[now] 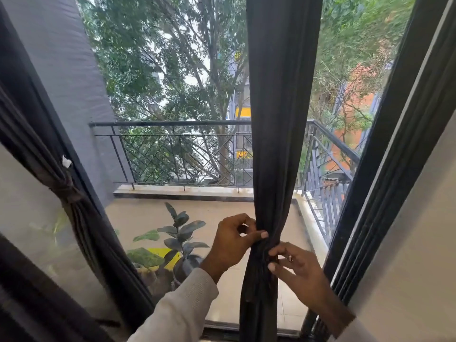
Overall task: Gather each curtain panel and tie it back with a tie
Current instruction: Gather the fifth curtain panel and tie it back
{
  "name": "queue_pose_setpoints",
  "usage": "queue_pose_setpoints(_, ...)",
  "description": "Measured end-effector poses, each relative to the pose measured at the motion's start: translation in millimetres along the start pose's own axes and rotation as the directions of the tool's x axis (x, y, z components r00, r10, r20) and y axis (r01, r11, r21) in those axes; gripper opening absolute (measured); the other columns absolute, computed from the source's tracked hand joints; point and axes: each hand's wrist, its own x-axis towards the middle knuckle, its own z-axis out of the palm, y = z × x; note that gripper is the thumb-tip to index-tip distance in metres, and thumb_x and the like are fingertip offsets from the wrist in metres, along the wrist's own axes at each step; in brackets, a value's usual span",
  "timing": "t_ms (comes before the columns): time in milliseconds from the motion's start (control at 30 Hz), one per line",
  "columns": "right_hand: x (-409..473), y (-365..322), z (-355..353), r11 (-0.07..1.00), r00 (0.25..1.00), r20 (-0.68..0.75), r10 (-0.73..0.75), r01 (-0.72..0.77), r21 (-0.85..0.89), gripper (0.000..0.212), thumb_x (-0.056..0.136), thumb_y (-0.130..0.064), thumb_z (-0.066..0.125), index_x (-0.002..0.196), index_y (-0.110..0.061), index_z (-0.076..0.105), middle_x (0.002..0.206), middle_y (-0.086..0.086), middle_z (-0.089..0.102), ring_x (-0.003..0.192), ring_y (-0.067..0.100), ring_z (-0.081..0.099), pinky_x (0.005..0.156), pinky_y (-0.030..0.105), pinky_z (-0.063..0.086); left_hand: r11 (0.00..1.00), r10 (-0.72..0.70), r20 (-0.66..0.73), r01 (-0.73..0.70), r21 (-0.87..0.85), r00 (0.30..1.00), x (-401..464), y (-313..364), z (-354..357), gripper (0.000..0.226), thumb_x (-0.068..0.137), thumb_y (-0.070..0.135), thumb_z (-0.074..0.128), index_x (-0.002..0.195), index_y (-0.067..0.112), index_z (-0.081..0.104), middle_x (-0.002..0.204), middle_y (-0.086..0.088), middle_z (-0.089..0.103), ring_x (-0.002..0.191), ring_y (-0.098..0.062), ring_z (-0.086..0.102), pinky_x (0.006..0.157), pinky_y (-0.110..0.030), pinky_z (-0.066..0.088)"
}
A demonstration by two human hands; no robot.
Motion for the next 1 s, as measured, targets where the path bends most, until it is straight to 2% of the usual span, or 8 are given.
queue_pose_setpoints(133,-6.7,-2.2,-2.2,0.97,0.994,0.067,-0.087,0.1,-0.223,0.034,0.069,-0.028,0.101,0.094,-0.022,0.078,0.112,-0.009,0.077,0.104,0.016,0.074,0.092,0.026,0.058,1.0,-0.016,-0.004,0.016,0.013,1.0,-1.2,0.5,1.1,0.037,0.085,0.023,0.093,0.06,0.038,0.07,0.064,0.013,0.066,0.064,-0.009,0.062,0.07,-0.027,0.055)
queue_pose_setpoints(300,-0.1,5.4,0.2,0.904,0.981,-0.01,-0.193,0.173,-0.392,0.02,0.074,-0.011,0.095,0.08,-0.022,0.079,0.106,-0.021,0.074,0.095,0.003,0.074,0.087,0.019,0.057,0.998,0.055,0.075,-0.055,0.002,0.996,-8.9,16.5,5.1,0.018,0.092,0.036,0.083,0.077,0.047,0.08,0.085,0.014,0.081,0.08,-0.007,0.075,0.08,-0.031,0.06)
queue_pose_setpoints(400,1.5,5.2,-2.6,0.898,0.983,-0.023,-0.18,0.154,-0.411,0.024,0.076,-0.005,0.092,0.083,-0.025,0.081,0.106,-0.023,0.074,0.093,0.001,0.074,0.087,0.018,0.058,0.998,0.029,0.17,-0.02,-0.052,0.985,-15.4,23.7,6.3,0.009,0.094,0.038,0.084,0.1,0.033,0.085,0.102,0.007,0.084,0.098,-0.017,0.08,0.092,-0.04,0.065)
queue_pose_setpoints(500,-0.5,5.7,-2.4,0.902,0.987,-0.003,-0.159,0.144,-0.408,0.022,0.079,-0.005,0.09,0.083,-0.025,0.081,0.104,-0.022,0.075,0.092,0.002,0.074,0.085,0.015,0.056,0.999,0.016,0.138,-0.021,0.033,0.99,-13.9,20.8,6.6,0.017,0.082,0.039,0.094,0.086,0.028,0.081,0.091,0.008,0.081,0.089,-0.021,0.079,0.085,-0.039,0.067)
queue_pose_setpoints(600,-1.0,10.0,-1.4,0.94,0.989,-0.058,-0.134,0.109,-0.323,0.018,0.083,-0.003,0.087,0.085,-0.019,0.08,0.106,-0.013,0.077,0.089,0.013,0.077,0.078,0.026,0.063,0.999,0.035,0.07,-0.036,0.005,0.997,-10.2,11.8,4.4,0.021,0.083,0.036,0.092,0.074,0.034,0.073,0.076,0.006,0.074,0.074,-0.018,0.073,0.068,-0.035,0.062)
queue_pose_setpoints(833,1.5,5.9,-4.6,0.9,0.971,-0.145,-0.188,0.111,-0.421,0.031,0.088,0.005,0.079,0.087,-0.026,0.071,0.091,-0.016,0.074,0.084,0.01,0.073,0.071,0.023,0.06,0.985,-0.11,0.117,0.124,-0.12,0.987,-7.2,7.8,-0.2,0.034,0.076,0.038,0.094,0.098,0.032,0.069,0.073,-0.002,0.07,0.071,-0.019,0.067,0.071,-0.033,0.055)
queue_pose_setpoints(933,4.1,5.7,-5.8,0.812,0.943,-0.179,-0.282,0.135,-0.568,0.028,0.084,0.0,0.082,0.085,-0.027,0.074,0.098,-0.016,0.064,0.098,0.008,0.062,0.082,0.026,0.052,0.994,-0.094,0.154,0.1,-0.033,0.984,-3.5,10.1,-2.8,0.024,0.081,0.032,0.094,0.075,0.037,0.072,0.073,0.008,0.071,0.073,-0.017,0.071,0.075,-0.03,0.06)
queue_pose_setpoints(1000,3.7,3.7,-3.7,0.806,0.935,-0.213,-0.285,0.113,-0.581,0.028,0.083,0.0,0.083,0.083,-0.026,0.074,0.087,-0.018,0.062,0.085,0.007,0.062,0.075,0.021,0.05,0.995,-0.09,0.176,0.096,-0.025,0.98,-2.4,9.3,-3.6,0.037,0.082,0.021,0.095,0.064,0.037,0.068,0.065,0.009,0.066,0.065,-0.012,0.067,0.068,-0.027,0.057)
